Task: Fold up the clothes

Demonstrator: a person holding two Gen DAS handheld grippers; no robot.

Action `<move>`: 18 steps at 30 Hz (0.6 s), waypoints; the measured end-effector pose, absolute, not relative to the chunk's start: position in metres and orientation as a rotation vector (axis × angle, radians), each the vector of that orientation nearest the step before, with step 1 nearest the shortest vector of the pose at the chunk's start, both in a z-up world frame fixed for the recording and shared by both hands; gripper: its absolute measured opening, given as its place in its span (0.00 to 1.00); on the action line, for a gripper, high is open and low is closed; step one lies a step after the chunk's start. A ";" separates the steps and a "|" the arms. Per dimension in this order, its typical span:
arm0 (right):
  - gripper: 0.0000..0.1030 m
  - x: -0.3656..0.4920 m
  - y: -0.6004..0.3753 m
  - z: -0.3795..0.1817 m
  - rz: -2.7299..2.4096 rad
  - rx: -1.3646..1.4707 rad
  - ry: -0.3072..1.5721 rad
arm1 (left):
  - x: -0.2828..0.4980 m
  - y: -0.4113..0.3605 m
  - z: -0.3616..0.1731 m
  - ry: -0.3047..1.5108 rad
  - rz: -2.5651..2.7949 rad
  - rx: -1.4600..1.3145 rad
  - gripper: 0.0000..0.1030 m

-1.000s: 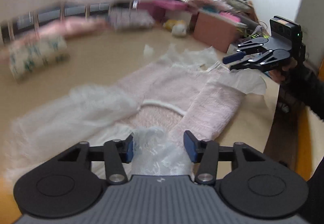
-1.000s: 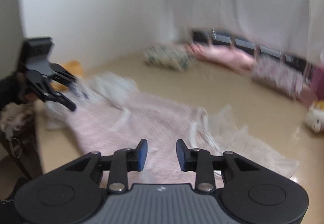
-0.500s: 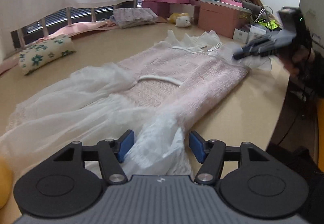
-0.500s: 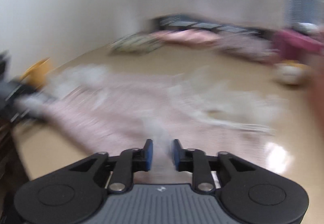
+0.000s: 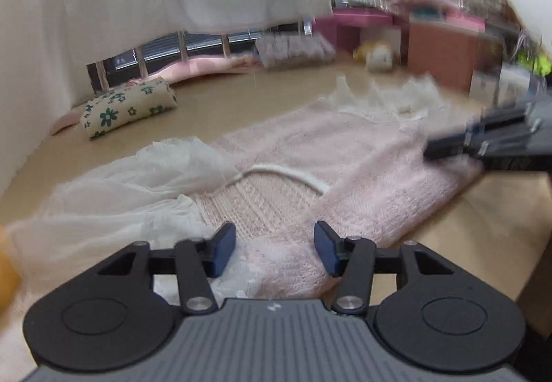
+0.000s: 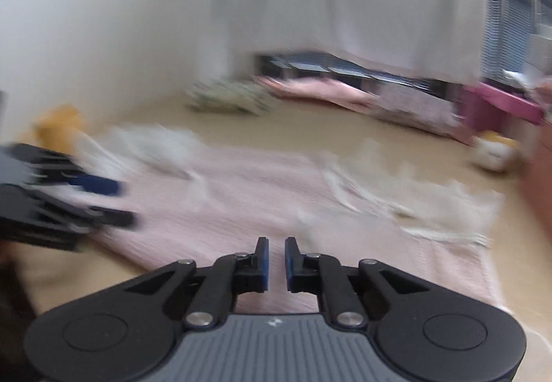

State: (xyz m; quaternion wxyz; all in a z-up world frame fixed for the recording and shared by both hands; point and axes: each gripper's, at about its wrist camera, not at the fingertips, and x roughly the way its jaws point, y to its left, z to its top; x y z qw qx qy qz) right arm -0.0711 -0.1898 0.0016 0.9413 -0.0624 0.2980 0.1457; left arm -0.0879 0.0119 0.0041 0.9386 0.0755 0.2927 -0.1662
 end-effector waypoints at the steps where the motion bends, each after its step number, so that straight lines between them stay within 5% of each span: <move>1: 0.08 -0.077 -0.191 -0.002 0.300 -0.128 0.602 | -0.090 0.019 0.003 0.603 -0.367 0.125 0.50; 18: 0.14 -0.173 -0.221 -0.013 0.200 -0.020 0.347 | -0.116 0.040 0.000 0.531 -0.456 0.090 0.55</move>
